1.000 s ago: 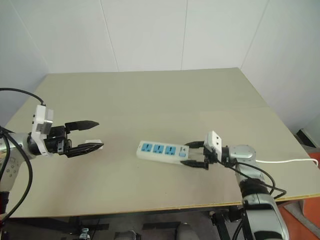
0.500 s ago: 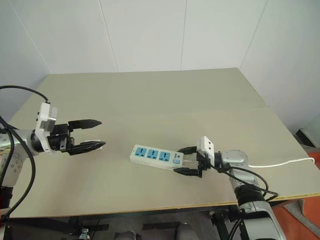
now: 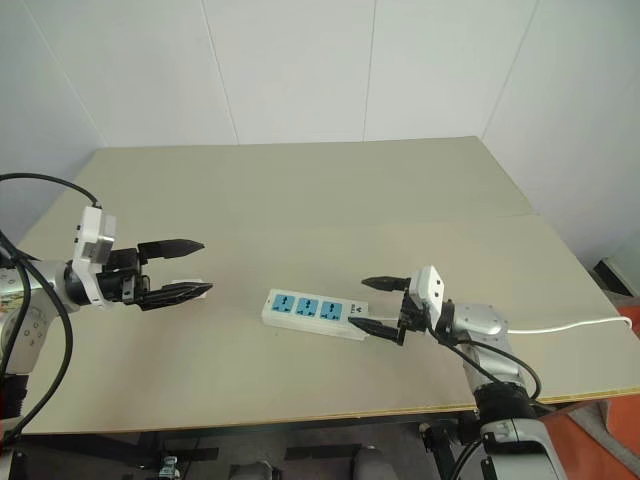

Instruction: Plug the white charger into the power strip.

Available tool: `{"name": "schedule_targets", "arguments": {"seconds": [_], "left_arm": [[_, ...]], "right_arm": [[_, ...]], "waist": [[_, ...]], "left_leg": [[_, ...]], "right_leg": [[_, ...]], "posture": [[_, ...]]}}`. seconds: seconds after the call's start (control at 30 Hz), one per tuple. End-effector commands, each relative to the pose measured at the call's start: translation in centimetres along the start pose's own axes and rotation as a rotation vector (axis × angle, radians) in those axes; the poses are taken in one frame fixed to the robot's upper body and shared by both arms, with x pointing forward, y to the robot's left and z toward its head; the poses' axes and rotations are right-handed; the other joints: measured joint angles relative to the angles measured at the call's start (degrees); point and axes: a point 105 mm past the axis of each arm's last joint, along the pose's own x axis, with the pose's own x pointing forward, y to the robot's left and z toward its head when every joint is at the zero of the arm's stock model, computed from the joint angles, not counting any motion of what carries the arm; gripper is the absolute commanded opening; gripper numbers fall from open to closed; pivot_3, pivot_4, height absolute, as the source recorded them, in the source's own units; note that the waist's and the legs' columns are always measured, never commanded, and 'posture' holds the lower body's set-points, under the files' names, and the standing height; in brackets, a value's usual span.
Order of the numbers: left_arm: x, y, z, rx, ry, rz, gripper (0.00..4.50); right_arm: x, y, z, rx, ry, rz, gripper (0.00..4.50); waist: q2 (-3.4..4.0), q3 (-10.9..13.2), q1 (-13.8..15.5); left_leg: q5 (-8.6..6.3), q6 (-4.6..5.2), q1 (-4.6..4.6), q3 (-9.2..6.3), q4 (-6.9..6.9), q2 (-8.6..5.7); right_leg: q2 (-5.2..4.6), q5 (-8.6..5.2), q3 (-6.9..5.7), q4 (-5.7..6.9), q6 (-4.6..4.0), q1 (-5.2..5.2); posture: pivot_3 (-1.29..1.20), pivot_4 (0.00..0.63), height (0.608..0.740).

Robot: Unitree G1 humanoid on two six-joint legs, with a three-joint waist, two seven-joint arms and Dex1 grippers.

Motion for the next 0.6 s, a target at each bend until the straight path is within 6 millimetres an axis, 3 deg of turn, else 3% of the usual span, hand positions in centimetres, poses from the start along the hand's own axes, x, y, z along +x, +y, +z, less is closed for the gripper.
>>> {"name": "schedule_targets", "arguments": {"seconds": [0.03,0.23,0.6], "left_arm": [[0.3,0.2,0.9,0.039,-0.017,-0.014,4.50],[0.2,0.1,1.2,0.040,-0.018,-0.035,4.50],[-0.3,0.0,1.2,0.041,-0.015,-0.016,4.50]], "right_arm": [[0.4,-0.3,0.9,-0.024,-0.038,0.012,4.47],[0.9,-1.1,-0.1,-0.027,-0.002,0.003,4.47],[1.2,-0.7,-1.1,0.011,0.016,0.070,4.47]], "waist": [[0.00,0.0,0.0],[0.00,0.0,-0.2],[0.00,0.0,-0.2]], "left_leg": [[0.00,0.00,0.01,0.00,0.00,0.00],[0.00,0.00,0.06,-0.01,0.00,0.02],[0.00,0.00,0.05,-0.02,0.00,0.01]], "right_leg": [[0.00,0.00,0.00,0.01,0.00,0.00],[0.04,-0.01,0.00,0.02,0.00,0.00],[0.03,-0.02,0.01,0.04,-0.02,0.01]], "posture": [[0.00,0.150,0.740],[0.00,0.150,0.740],[0.00,0.150,0.740]]}}
